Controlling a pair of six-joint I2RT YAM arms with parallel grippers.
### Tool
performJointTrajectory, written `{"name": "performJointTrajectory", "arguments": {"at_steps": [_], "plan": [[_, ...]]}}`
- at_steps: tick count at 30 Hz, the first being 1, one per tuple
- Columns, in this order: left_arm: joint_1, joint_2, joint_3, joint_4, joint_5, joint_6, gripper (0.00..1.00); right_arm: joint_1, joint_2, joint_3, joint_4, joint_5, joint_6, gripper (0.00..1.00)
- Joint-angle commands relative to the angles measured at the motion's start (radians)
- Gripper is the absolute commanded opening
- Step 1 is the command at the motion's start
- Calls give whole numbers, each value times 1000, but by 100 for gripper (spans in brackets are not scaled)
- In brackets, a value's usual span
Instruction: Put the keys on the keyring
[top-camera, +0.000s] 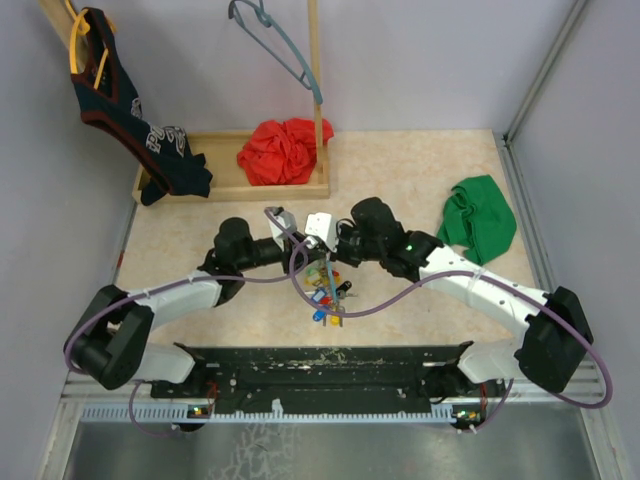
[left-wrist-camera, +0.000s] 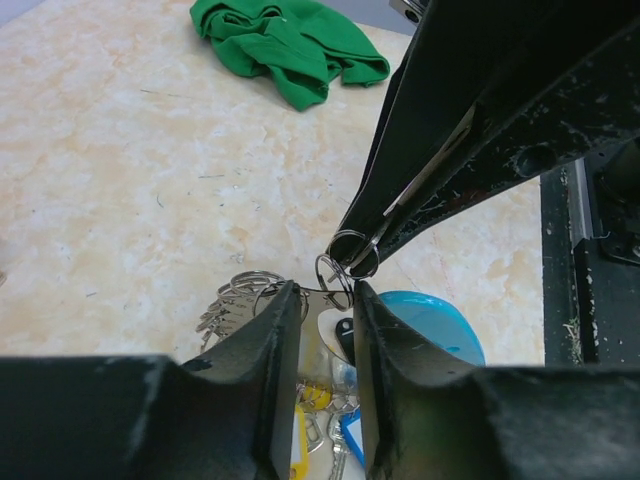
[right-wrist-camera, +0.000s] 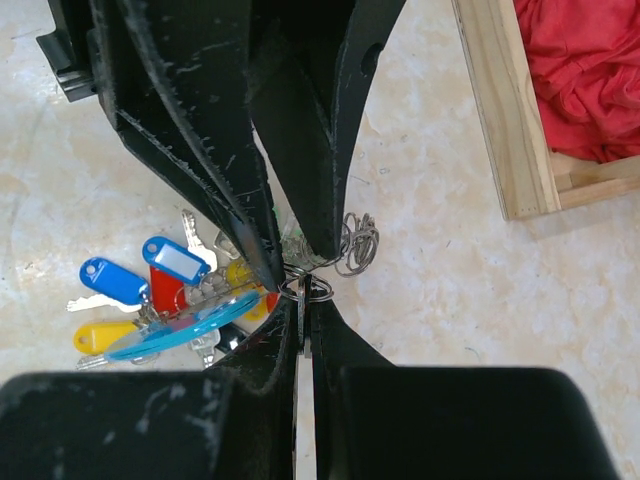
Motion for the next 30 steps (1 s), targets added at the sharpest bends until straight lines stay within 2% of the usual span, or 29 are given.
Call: {"name": "performJointTrajectory", "arguments": {"at_steps": [1,6,11,20,30], "plan": [[-6,19,50,0,-8,14,31,19,-30,69,43,-8,1,0],[-9,25,56,19,5,23,26,20,-36,64,32,0,3,0],[-12,9,32,70,30,36,1,20,-48,48,22,45,16,0],[-12,-21,-11,108,7,49,0,-32,-57,-25,29,116,95,0],[-13,-6,-50,228,13,29,0,-63,6,-59,46,29,109,0]]}}
